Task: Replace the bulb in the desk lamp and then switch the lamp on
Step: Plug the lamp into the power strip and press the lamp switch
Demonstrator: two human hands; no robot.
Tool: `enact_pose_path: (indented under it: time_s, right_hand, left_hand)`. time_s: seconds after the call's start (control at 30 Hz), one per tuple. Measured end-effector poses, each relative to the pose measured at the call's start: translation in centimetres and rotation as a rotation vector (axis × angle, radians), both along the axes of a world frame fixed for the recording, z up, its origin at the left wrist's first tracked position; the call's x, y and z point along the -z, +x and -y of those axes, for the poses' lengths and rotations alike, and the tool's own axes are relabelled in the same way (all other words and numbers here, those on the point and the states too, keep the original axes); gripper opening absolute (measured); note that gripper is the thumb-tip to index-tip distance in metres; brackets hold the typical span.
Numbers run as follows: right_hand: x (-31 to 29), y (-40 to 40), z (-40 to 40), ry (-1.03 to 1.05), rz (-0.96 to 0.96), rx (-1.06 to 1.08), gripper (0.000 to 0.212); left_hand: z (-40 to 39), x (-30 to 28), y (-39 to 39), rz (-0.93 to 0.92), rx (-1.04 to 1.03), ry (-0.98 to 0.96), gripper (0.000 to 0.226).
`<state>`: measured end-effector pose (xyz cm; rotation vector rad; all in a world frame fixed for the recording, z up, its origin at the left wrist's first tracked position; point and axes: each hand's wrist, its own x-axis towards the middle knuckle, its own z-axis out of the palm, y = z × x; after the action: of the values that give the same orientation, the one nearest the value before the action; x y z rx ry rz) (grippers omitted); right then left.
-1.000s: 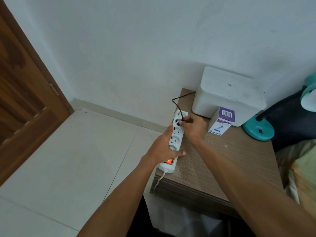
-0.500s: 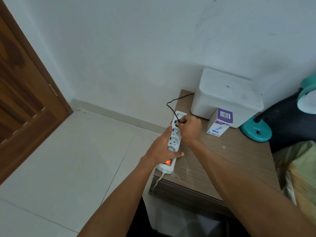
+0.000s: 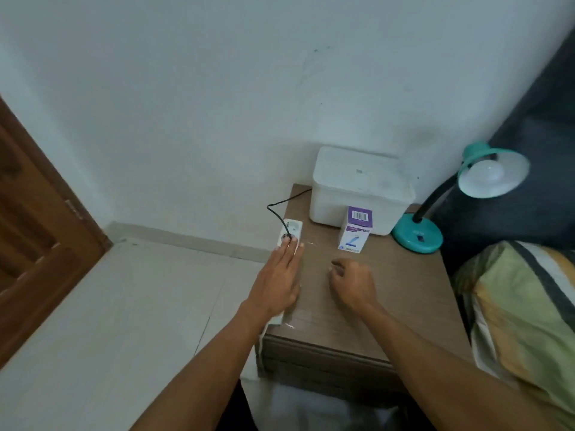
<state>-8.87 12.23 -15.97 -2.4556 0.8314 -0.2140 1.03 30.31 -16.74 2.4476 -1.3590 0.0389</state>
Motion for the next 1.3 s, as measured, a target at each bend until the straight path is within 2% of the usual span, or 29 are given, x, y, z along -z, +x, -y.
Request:
enact_pose_path:
  time_s: [0.17, 0.4, 0.53, 0.67, 0.77, 0.9, 1.3]
  right_hand:
    - [1.3, -7.3, 4.7, -0.113, -0.029, 0.094, 0.042]
    - [3.1, -13.7, 12.0, -0.129, -0.022, 0.206, 0.046]
    - [2.9, -13.0, 15.4, -0.129, -0.012, 0.221, 0.049]
    - [2.7, -11.2, 18.9, -0.188, 0.022, 0.127, 0.053]
    - [3.0, -9.8, 20.8, -0.230, 0.013, 0.061, 0.055]
    - [3.4, -8.0, 22.7, -0.259, 0.007, -0.007, 0.067]
    - [5.9, -7.0, 22.9, -0.292, 0.048, 0.001, 0.057]
  left_hand:
    - [5.0, 0.0, -4.2, -0.075, 0.109, -0.013, 0.070]
    - [15.1, 0.3, -8.9, -0.180, 0.261, 0.067, 0.066]
    - [20.6, 0.5, -9.1, -0.219, 0.246, 0.034, 0.064]
    - [25.4, 0.8, -7.7, -0.215, 0.255, 0.020, 0.063]
    - [27.7, 1.7, -6.6, -0.196, 0.271, 0.053, 0.071]
    - [29.5, 3.3, -5.6, -0.167, 0.294, 0.012, 0.084]
    - [30.3, 5.3, -5.1, -0.159, 0.270, -0.081, 0.064]
